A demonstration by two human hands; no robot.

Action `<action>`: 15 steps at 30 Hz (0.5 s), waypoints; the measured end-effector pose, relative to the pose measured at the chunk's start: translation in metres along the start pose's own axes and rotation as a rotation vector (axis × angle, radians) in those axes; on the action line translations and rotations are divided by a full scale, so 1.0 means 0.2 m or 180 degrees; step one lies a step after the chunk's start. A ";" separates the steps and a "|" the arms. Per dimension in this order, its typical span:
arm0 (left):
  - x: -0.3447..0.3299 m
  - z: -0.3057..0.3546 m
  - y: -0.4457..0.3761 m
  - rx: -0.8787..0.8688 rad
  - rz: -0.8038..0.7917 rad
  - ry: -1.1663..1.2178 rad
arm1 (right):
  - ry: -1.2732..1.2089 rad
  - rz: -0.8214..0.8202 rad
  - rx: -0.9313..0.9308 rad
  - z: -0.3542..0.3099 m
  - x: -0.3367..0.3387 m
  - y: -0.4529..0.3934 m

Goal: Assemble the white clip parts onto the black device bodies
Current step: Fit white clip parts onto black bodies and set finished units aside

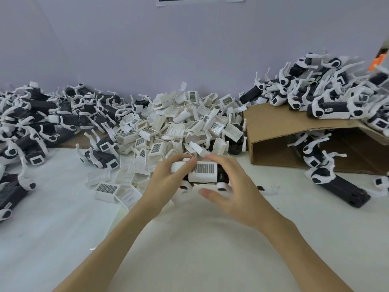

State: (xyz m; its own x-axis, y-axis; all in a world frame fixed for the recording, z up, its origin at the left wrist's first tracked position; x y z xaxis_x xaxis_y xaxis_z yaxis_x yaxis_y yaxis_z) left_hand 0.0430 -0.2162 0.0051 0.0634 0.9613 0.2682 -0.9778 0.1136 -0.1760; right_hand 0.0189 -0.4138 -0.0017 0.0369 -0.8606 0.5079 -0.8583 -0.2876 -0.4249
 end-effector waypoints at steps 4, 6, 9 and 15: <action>0.00 0.01 0.01 -0.0056 -0.0157 -0.0245 | 0.0493 0.0355 0.0121 0.03 0.00 0.00; 0.02 0.02 0.00 -0.0428 -0.0164 -0.0916 | 0.0315 0.0326 -0.0041 0.06 0.01 0.00; 0.06 0.02 -0.01 -0.0551 -0.0286 -0.1218 | 0.0010 0.0280 -0.0164 0.08 0.03 -0.01; -0.10 0.04 0.08 -0.0766 0.0270 -0.0558 | 0.0618 0.0522 0.0244 0.04 -0.02 0.01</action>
State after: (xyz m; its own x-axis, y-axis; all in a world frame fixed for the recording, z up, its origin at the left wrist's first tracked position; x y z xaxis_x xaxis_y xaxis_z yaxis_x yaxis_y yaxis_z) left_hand 0.0245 -0.2362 0.0048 -0.0724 0.9143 0.3985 -0.9014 0.1110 -0.4184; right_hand 0.0206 -0.4154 -0.0110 -0.2048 -0.8037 0.5586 -0.8032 -0.1882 -0.5652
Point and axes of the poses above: each hand's wrist, its own y-axis away from the middle knuckle, its own x-axis out of the back of the hand, z = x × y, the point moved 3 cm from there along -y, towards the middle knuckle, and after that the axes turned 5 degrees about -y, right-handed, at the moved point
